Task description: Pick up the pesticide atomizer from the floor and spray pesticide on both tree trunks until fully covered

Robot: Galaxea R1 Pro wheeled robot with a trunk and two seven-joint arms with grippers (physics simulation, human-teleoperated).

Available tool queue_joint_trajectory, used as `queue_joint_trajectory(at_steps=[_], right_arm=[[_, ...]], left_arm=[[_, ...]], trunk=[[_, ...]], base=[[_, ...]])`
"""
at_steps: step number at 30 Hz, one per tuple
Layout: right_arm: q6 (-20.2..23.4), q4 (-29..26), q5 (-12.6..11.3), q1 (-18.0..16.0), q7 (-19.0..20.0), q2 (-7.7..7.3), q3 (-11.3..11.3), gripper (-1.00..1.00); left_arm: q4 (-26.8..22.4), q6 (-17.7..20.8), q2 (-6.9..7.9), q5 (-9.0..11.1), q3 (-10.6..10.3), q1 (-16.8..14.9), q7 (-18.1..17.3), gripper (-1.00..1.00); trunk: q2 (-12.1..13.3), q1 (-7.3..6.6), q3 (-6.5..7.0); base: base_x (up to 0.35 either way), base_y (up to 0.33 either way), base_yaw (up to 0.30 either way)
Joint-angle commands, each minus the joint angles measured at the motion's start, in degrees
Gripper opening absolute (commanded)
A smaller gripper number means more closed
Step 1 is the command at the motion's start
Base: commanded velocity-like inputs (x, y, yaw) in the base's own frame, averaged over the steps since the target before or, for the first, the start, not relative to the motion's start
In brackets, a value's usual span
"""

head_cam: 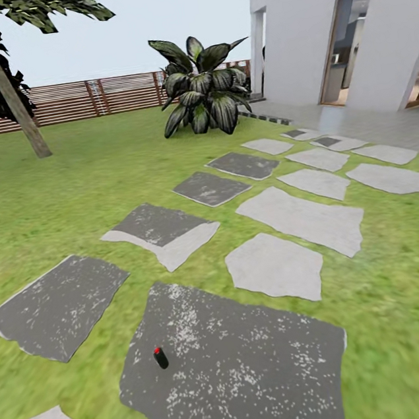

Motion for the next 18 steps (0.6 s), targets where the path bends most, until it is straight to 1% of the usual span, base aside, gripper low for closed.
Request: queue_joint_trajectory(at_steps=[1,6,18], right_arm=[[-0.2,0.0,0.2,0.0,0.4,0.05,-0.4,1.0],[-0.2,0.0,0.2,0.0,0.4,0.05,-0.4,1.0],[-0.2,0.0,0.2,0.0,0.4,0.05,-0.4,1.0]], left_arm=[[0.0,-0.2,0.01,0.6,-0.2,0.0,0.1,1.0],[0.0,-0.2,0.01,0.6,-0.2,0.0,0.0,1.0],[0.0,-0.2,0.01,0.6,-0.2,0.0,0.0,1.0]], trunk=[[0.0,0.0,-0.04],[0.0,0.0,-0.04],[0.0,0.0,-0.04]], base=[[0.097,-0.266,0.073],[0.097,-0.266,0.163],[0.097,-0.266,0.266]])
